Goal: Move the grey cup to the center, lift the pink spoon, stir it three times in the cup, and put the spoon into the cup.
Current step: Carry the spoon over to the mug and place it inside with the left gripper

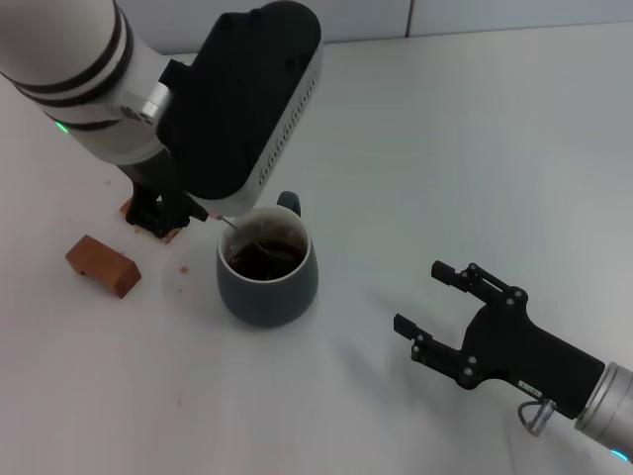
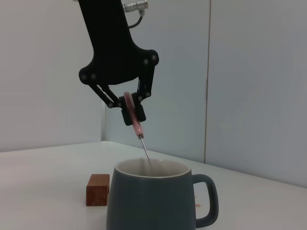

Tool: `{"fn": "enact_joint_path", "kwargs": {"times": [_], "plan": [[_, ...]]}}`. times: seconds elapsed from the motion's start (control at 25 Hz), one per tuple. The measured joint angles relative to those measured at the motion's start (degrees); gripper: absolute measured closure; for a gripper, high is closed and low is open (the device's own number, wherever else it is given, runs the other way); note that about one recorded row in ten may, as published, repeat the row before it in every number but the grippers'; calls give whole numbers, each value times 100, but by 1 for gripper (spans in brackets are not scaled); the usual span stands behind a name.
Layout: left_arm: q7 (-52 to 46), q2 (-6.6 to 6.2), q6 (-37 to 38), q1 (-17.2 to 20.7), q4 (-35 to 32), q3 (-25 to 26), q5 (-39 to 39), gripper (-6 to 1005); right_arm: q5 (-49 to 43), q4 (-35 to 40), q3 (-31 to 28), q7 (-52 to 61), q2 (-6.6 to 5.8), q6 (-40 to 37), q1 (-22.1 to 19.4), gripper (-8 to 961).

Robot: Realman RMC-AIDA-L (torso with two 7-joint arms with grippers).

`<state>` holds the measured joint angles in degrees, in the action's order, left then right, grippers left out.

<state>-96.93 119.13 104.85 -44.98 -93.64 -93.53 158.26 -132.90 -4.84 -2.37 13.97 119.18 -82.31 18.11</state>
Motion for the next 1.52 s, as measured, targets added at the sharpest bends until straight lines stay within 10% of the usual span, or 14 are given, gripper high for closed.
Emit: {"fn": "enact_joint_path", "kwargs": {"times": [1.52], "plan": [[-247,4,227,-4,-99,-401,132,770,-20,1,1,-4,-8,24,0,195]]}}
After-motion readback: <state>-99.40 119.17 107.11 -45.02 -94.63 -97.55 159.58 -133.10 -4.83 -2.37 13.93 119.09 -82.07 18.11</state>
